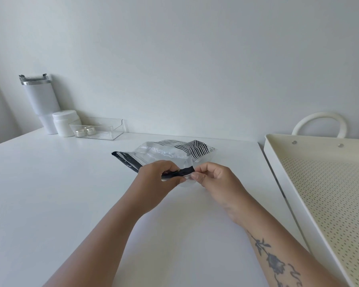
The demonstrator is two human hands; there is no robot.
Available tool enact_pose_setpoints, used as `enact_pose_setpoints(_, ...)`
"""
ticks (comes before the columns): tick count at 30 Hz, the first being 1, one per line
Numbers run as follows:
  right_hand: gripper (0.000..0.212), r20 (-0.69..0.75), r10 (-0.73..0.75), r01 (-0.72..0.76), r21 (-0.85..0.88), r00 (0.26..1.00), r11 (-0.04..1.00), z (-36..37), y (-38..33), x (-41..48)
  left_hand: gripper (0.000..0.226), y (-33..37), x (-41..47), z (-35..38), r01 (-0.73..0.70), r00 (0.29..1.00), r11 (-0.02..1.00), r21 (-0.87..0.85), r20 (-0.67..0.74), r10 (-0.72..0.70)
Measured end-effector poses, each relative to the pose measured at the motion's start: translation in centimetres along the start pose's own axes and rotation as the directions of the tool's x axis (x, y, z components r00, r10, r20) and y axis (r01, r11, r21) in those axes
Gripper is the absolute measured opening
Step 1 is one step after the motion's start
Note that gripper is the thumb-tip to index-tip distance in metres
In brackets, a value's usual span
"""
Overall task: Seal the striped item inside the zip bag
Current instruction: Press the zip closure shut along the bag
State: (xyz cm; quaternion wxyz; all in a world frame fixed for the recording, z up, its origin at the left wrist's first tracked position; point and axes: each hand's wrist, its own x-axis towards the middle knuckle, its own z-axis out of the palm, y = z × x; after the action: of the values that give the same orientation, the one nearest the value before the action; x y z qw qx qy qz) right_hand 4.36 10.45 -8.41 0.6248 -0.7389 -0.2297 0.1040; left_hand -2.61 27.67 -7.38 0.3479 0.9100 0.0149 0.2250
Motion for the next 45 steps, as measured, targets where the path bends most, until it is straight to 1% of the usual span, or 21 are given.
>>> enact_pose_setpoints(3, 0.009, -0.011, -0.016, 0.016, -0.057, 1.0, 0.998, 0.07, 0.09, -0.01, 0.008, 0.04, -0.08, 0.07, 0.006, 1.0, 1.0, -0.029, 0.001, -0.006)
enact_pose_setpoints(5, 0.009, -0.006, -0.027, 0.026, -0.062, 1.0, 0.998, 0.1, 0.12, -0.04, 0.005, 0.15, -0.16, 0.19, 0.001, 1.0, 0.999, -0.034, 0.0, -0.001)
enact_pose_setpoints(10, 0.005, 0.046, -0.016, 0.014, 0.034, 0.999, 0.999, 0.18, 0.06, 0.06, 0.006, 0.39, -0.25, 0.39, 0.016, 1.0, 1.0, -0.014, -0.014, -0.016)
enact_pose_setpoints(13, 0.004, 0.05, -0.017, 0.014, 0.056, 0.999, 0.998, 0.13, 0.18, 0.02, 0.005, 0.38, -0.21, 0.41, 0.025, 1.0, 1.0, -0.016, -0.01, -0.026)
enact_pose_setpoints(17, 0.004, 0.025, -0.015, 0.014, 0.053, 1.0, 0.999, 0.07, 0.17, 0.08, 0.006, 0.18, -0.06, 0.32, 0.069, 0.998, 0.996, -0.054, -0.003, -0.07)
enact_pose_setpoints(22, 0.002, 0.022, -0.024, 0.022, 0.066, 0.999, 0.998, 0.0, 0.09, 0.06, 0.009, -0.11, 0.08, 0.25, 0.108, 0.994, 0.984, -0.141, -0.019, -0.112)
enact_pose_setpoints(27, 0.005, 0.012, -0.037, 0.037, -0.015, 0.999, 0.999, 0.18, 0.03, 0.05, 0.01, -0.31, 0.01, 0.14, 0.138, 0.99, 0.974, -0.18, 0.023, -0.136)
enact_pose_setpoints(32, 0.005, -0.018, -0.055, 0.055, -0.026, 0.998, 0.998, 0.23, 0.08, 0.12, 0.01, -0.21, 0.06, 0.56, 0.148, 0.989, 0.978, -0.147, -0.001, -0.15)
enact_pose_setpoints(35, 0.004, 0.014, -0.052, 0.053, -0.017, 0.999, 0.998, 0.24, 0.29, 0.2, 0.009, -0.19, -0.03, 0.65, 0.157, 0.987, 0.978, -0.138, -0.001, -0.159)
enact_pose_setpoints(39, 0.003, 0.058, -0.057, 0.056, 0.014, 0.997, 0.998, 0.25, 0.35, 0.2, 0.008, -0.14, -0.07, 0.58, 0.135, 0.991, 0.979, -0.153, -0.002, -0.136)
enact_pose_setpoints(42, 0.003, 0.041, -0.067, 0.068, -0.006, 0.997, 0.998, 0.23, 0.23, 0.26, 0.008, 0.02, -0.02, 0.73, 0.121, 0.992, 0.985, -0.127, -0.008, -0.123)
enact_pose_setpoints(45, 0.007, 0.03, -0.078, 0.079, -0.054, 0.997, 0.995, 0.21, 0.15, 0.24, 0.01, 0.15, -0.06, 0.43, 0.106, 0.994, 0.989, -0.101, 0.023, -0.105)
